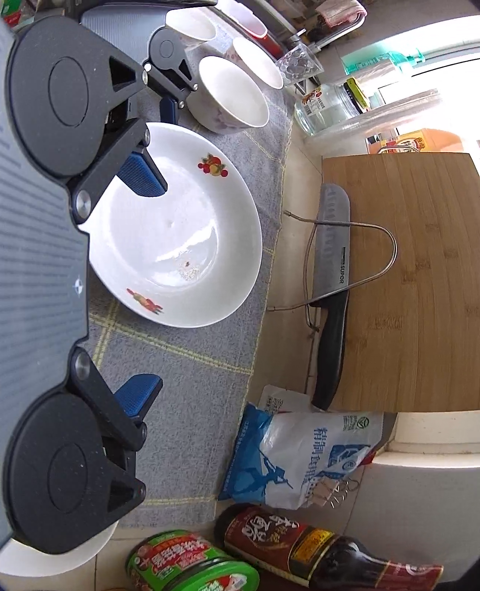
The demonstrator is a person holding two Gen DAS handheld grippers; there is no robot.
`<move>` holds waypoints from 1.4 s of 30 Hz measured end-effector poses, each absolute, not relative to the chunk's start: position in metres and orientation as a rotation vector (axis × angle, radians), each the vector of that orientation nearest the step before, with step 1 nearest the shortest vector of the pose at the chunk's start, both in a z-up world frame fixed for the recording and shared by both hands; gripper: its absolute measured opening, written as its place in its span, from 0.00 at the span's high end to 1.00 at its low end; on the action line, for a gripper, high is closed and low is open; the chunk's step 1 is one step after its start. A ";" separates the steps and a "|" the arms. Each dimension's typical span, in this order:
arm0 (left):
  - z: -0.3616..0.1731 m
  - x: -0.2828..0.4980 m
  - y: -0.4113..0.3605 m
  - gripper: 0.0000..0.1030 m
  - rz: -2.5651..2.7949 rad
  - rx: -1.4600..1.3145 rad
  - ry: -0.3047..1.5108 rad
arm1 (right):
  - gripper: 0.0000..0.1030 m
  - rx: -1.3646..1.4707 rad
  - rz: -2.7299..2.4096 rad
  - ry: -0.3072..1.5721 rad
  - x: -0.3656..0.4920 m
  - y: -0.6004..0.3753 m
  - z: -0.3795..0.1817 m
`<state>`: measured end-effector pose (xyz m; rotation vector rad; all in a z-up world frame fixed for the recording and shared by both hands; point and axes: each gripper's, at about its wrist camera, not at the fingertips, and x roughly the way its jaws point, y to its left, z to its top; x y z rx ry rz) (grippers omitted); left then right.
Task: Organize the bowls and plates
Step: 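Grip the rim of the flowered plate on the mat with both tools, then carry the flowered plate with both tools toward the stacked plates by the jars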
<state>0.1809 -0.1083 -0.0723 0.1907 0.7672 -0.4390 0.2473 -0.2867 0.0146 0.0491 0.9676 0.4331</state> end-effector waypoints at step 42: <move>-0.066 0.177 -0.111 0.00 -0.480 0.228 0.741 | 0.00 -0.015 0.869 1.240 0.361 -0.256 -0.034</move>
